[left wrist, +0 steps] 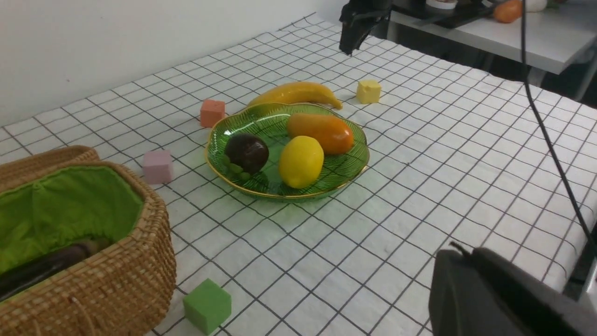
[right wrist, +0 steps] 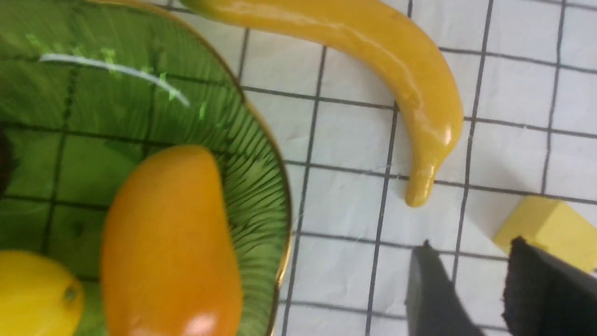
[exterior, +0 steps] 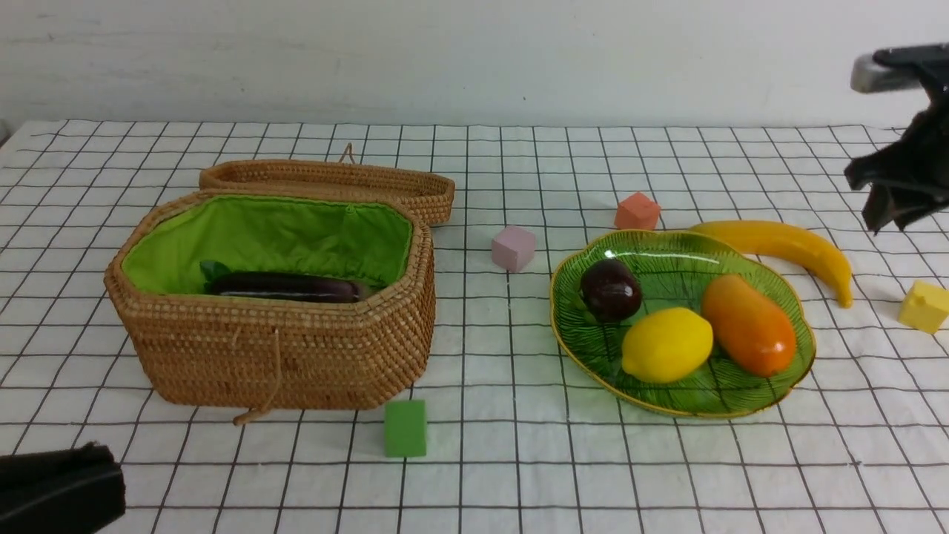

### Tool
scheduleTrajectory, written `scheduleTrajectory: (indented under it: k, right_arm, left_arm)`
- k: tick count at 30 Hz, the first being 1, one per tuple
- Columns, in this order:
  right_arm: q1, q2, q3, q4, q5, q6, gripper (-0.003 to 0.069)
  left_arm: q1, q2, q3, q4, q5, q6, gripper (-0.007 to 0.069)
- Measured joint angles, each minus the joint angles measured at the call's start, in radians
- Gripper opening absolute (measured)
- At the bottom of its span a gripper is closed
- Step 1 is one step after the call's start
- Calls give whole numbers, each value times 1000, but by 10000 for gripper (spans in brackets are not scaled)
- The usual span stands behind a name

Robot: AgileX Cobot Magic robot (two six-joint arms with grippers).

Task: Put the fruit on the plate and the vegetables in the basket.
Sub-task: Use the right arm to grab a banana and put it into the right plate

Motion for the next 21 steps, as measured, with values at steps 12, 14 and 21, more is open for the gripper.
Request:
scheduleTrajectory:
  k: [12, 14, 21]
  right_arm:
    - [-17, 205, 0, 55, -263, -126, 515]
    - [-17, 224, 0, 55, -266, -145, 487]
    - [-17, 243, -2, 111, -269, -202, 308]
  left_arm:
    - [0, 0, 0, -18, 9, 6, 23]
    - [0, 0, 0, -18, 9, 6, 25]
    - [0, 0, 0, -19, 2, 6, 25]
